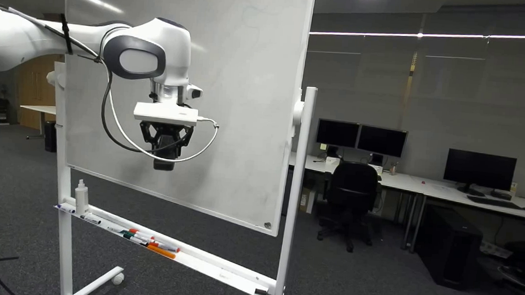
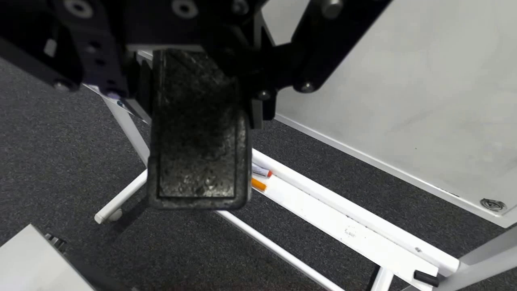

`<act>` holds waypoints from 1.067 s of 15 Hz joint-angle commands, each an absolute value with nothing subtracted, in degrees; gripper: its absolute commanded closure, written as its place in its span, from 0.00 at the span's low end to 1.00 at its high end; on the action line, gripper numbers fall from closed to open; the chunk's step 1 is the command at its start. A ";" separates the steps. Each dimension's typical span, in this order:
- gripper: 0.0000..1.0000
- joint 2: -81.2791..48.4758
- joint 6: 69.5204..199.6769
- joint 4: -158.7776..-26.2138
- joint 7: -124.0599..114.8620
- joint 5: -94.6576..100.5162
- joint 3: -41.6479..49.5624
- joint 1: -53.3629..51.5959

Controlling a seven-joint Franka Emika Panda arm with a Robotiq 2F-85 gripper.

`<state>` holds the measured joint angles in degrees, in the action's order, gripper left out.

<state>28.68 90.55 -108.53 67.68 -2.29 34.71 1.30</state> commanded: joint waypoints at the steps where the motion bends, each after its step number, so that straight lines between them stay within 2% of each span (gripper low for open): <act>1: 0.41 27.26 90.28 -107.97 68.90 -3.63 32.81 3.99; 6: 0.41 27.03 90.20 -107.55 68.84 -3.60 32.37 4.15; 7: 0.66 27.03 90.20 -107.53 68.84 -3.60 32.37 4.18; 12: 0.66 21.57 96.33 -109.53 74.60 -2.04 36.01 6.04; 16: 0.66 12.69 100.90 -109.73 84.21 -4.36 42.56 8.62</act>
